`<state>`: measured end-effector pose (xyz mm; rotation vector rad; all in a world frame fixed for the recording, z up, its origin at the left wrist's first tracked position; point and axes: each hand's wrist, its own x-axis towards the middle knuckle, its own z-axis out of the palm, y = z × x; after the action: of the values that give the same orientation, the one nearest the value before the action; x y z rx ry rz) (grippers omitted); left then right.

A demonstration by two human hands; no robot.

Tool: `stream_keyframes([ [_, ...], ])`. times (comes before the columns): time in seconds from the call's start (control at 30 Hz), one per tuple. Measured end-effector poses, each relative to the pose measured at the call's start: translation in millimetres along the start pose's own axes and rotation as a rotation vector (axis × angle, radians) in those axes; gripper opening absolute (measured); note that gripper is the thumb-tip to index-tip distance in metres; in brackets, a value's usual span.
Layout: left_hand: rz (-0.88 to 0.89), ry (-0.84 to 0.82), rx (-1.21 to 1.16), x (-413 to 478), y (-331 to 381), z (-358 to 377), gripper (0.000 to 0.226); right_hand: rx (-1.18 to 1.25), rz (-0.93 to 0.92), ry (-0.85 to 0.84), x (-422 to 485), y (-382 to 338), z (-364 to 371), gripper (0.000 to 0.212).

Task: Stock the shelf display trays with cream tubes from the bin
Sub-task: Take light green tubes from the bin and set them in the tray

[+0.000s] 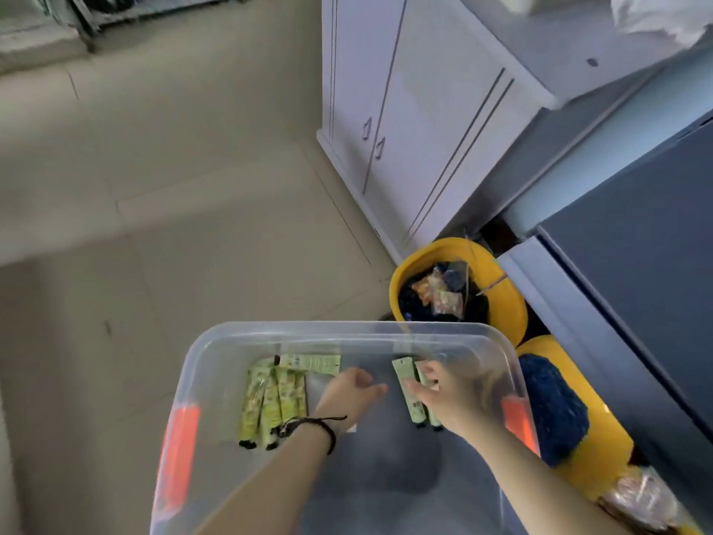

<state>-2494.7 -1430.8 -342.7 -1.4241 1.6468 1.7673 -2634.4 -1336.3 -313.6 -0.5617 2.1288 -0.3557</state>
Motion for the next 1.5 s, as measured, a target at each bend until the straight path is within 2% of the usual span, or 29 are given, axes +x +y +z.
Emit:
stream_keyframes([
  [0.07, -0.026, 0.041, -0.052, 21, -6, 19, 0.039, 0.027, 0.027, 0.043, 12, 13, 12, 0.024],
  [0.13, -0.029, 0.076, -0.082, 40, -10, 37, 0.037, 0.030, 0.059, 0.039, 21, 25, 23, 0.029],
  [0.27, -0.029, 0.111, -0.285, 65, -10, 65, 0.034, -0.045, 0.048, 0.103, 36, 38, 37, 0.028],
  [0.4, -0.001, 0.161, -0.276, 74, -10, 80, 0.026, -0.098, 0.011, 0.124, 43, 47, 47, 0.023],
  [0.53, 0.104, 0.052, -0.158, 72, -15, 74, 0.018, 0.007, 0.027, 0.153, 45, 51, 43, 0.017],
  [0.6, 0.125, -0.029, -0.176, 67, -21, 67, 0.009, 0.030, 0.033, 0.149, 46, 52, 43, 0.011],
  [0.73, 0.152, -0.131, -0.156, 63, -23, 58, 0.023, 0.063, 0.030, 0.105, 44, 49, 41, 0.010],
  [0.87, 0.148, -0.078, -0.153, 56, -24, 56, 0.034, 0.030, -0.025, 0.021, 38, 42, 41, 0.009],
  [1.1, 0.192, 0.034, 0.042, 24, -17, 14, 0.032, 0.082, -0.087, -0.020, 18, 16, 35, 0.011],
  [1.33, 0.289, -0.016, 0.060, -27, 15, -60, 0.024, 0.108, -0.227, -0.053, -13, -29, 18, 0.010],
  [1.5, 0.379, -0.063, 0.233, -70, 50, -104, 0.023, 0.102, -0.366, -0.027, -47, -78, -16, 0.017],
])
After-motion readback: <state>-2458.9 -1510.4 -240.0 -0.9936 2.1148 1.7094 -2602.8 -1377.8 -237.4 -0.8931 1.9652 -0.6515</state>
